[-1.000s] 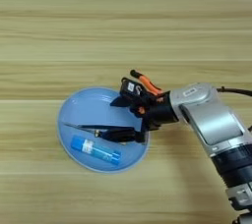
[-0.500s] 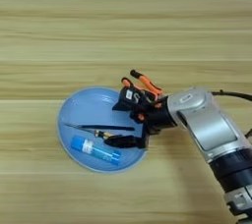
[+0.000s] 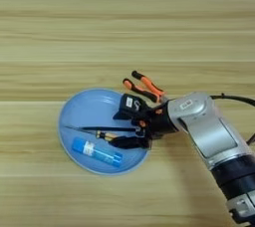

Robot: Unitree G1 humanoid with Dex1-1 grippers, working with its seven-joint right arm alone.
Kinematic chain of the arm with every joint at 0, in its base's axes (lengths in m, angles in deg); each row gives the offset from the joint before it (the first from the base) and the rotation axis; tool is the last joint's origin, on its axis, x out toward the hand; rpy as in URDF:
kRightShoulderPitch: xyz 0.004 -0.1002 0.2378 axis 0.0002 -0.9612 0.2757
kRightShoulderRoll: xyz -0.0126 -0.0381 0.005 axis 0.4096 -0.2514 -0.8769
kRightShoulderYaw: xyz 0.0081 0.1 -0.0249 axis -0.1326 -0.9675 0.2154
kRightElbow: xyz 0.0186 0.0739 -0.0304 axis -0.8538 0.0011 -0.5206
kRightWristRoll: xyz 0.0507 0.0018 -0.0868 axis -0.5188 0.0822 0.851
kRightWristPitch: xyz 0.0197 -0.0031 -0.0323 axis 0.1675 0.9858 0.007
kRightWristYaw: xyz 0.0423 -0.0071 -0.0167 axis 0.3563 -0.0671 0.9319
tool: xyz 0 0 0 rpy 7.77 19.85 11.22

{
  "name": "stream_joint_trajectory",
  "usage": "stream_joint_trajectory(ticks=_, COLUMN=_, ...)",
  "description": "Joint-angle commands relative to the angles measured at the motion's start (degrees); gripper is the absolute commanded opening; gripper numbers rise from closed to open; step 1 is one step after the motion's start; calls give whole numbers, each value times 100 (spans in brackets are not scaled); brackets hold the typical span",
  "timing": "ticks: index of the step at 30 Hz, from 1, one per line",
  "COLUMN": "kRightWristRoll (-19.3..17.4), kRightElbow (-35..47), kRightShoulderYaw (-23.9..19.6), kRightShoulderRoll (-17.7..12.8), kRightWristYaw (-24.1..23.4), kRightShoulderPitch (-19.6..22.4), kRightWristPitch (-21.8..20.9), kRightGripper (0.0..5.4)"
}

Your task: Move the objects on the table

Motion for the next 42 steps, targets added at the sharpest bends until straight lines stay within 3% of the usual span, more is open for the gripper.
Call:
stream_joint_trajectory(ticks=1, kRightWristRoll=62, kRightElbow=81, kRightShoulderYaw=-148, kRightShoulderRoll=-135, kRightWristYaw=-183, kRightShoulderPitch=231, kRightWristPitch=-253, kRightGripper=324)
stream_joint_trajectory(ticks=24, kRightWristRoll=193, kRightElbow=117, kRightShoulderYaw=-119, kRightShoulderRoll=-215, kRightWristYaw=-118, kRightShoulderPitch=103, kRightWristPitch=-517, kRightGripper=99)
stream_joint_trajectory(ticks=42, kRightWristRoll=-190, kRightElbow=477, kRightShoulderYaw=-532, kRightShoulderRoll=-237, kRightWristYaw=59, kRightShoulderPitch=373, kRightWristPitch=-94, kRightGripper=82)
